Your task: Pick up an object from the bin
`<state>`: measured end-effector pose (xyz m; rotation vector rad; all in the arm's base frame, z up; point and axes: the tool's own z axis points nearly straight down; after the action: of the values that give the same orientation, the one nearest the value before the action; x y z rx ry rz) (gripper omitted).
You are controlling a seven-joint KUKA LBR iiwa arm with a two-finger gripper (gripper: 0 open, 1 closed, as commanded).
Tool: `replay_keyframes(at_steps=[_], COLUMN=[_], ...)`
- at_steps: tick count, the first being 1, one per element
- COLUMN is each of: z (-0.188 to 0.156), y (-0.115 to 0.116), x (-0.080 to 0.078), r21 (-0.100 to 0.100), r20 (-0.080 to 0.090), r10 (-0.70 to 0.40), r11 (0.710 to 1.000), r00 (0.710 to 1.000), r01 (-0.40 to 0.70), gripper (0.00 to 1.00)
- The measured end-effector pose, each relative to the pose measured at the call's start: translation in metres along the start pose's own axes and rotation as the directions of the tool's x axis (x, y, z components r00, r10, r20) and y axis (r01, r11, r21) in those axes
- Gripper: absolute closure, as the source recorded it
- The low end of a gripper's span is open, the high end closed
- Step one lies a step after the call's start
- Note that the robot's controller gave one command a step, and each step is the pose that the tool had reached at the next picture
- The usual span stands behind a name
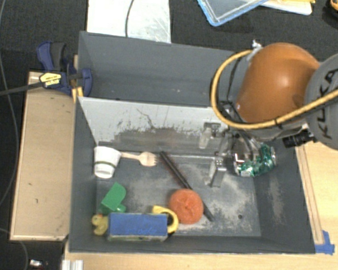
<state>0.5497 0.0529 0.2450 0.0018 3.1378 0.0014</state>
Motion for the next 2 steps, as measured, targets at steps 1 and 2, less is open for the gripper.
replay_keyframes(at_steps=[1,2], z=[0.000,0.067], y=[0.000,0.041], x=[0.000,-0.018], r21=[0.000,-0.002], r20=[0.000,0.008], r10=[0.000,0.051], r11=[1.000,0.999], r00=[1.000,0.999], r01=[0.000,-0.051], gripper=[0.00,0.00])
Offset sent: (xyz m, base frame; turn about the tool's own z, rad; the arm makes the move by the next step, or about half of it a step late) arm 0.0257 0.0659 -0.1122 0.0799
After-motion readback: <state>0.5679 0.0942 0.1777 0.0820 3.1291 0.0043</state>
